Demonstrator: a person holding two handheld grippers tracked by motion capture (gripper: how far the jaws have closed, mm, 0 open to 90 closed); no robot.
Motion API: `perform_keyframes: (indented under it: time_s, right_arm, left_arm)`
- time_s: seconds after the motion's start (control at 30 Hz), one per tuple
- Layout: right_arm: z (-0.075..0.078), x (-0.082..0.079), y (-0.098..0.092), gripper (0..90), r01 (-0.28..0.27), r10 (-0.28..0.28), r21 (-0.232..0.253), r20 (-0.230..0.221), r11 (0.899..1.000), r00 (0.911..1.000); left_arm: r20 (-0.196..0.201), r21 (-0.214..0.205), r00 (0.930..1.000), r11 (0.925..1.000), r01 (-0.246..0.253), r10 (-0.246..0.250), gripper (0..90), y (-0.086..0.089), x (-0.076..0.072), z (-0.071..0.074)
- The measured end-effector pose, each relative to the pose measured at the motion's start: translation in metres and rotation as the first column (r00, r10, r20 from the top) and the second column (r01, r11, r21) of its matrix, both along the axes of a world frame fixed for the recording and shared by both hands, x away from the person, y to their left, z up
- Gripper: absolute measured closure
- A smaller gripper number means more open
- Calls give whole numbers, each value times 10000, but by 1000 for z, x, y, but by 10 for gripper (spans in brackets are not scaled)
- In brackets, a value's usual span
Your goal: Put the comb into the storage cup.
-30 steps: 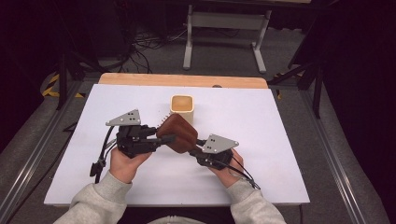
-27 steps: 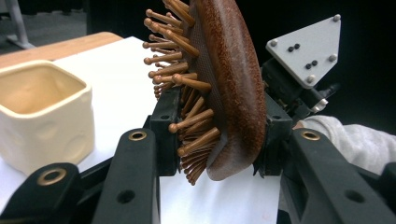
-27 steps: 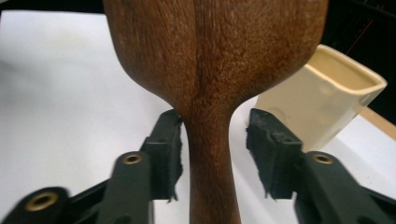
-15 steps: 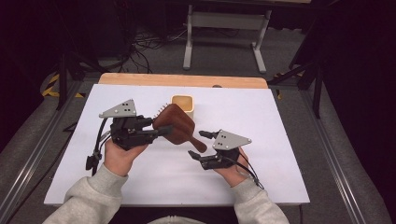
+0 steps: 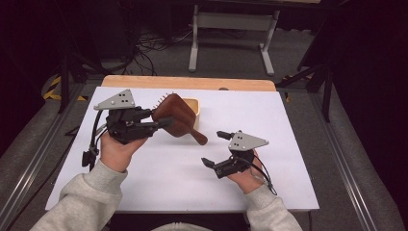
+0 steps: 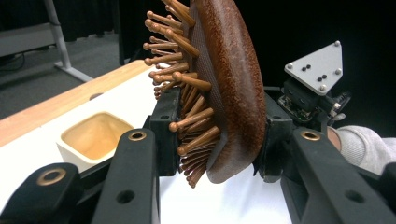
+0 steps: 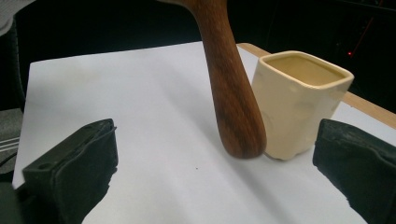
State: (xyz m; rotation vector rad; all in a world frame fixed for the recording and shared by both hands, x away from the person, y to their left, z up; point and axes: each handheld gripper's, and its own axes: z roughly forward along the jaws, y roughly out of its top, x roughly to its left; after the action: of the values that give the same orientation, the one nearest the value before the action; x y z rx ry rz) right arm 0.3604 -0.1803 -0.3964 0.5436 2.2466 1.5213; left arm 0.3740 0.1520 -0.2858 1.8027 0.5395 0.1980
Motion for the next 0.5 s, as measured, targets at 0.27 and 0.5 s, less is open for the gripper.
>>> perform_keyframes:
  time_s: [0.27,0.5]
  right_arm:
    - [-2,1,-10,6,277,-275,156,-134,9995,9995]
    - [-3,3,-14,6,390,-384,289,-207,9988,9990]
  left_arm:
    - [211,-6,9996,9998,-201,201,610,3,1,12]
    - [411,-24,9982,9990,-441,441,611,7,3,23]
